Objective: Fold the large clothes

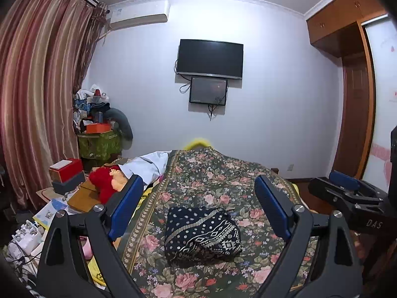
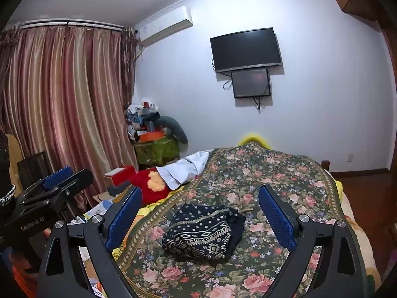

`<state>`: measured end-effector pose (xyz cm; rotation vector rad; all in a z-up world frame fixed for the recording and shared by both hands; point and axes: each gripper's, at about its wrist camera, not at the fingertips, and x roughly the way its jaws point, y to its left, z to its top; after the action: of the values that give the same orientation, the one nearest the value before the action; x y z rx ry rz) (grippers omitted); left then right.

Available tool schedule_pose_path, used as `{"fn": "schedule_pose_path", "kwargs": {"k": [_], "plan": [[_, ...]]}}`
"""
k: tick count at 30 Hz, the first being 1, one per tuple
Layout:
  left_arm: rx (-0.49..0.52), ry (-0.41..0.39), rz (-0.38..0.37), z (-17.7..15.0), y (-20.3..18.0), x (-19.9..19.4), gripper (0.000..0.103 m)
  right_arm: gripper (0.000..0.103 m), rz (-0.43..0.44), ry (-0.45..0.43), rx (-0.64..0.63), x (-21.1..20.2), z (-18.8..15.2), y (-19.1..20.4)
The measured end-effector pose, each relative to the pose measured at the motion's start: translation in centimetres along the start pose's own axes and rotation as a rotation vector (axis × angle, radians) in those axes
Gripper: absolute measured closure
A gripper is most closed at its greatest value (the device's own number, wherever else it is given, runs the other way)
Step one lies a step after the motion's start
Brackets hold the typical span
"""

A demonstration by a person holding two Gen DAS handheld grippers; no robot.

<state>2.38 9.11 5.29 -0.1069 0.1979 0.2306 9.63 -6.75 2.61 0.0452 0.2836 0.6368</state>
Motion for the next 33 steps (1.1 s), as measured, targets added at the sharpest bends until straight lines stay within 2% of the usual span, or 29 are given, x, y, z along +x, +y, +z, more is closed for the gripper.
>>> {"fn": "schedule_pose_path", "kwargs": {"k": [33], "plan": [[-0.016,0.043,-0.008,-1.3,0.4,0.9,0.012,0.009,0.007,0.007,-0.02,0.2,-0.4,0.2]]}}
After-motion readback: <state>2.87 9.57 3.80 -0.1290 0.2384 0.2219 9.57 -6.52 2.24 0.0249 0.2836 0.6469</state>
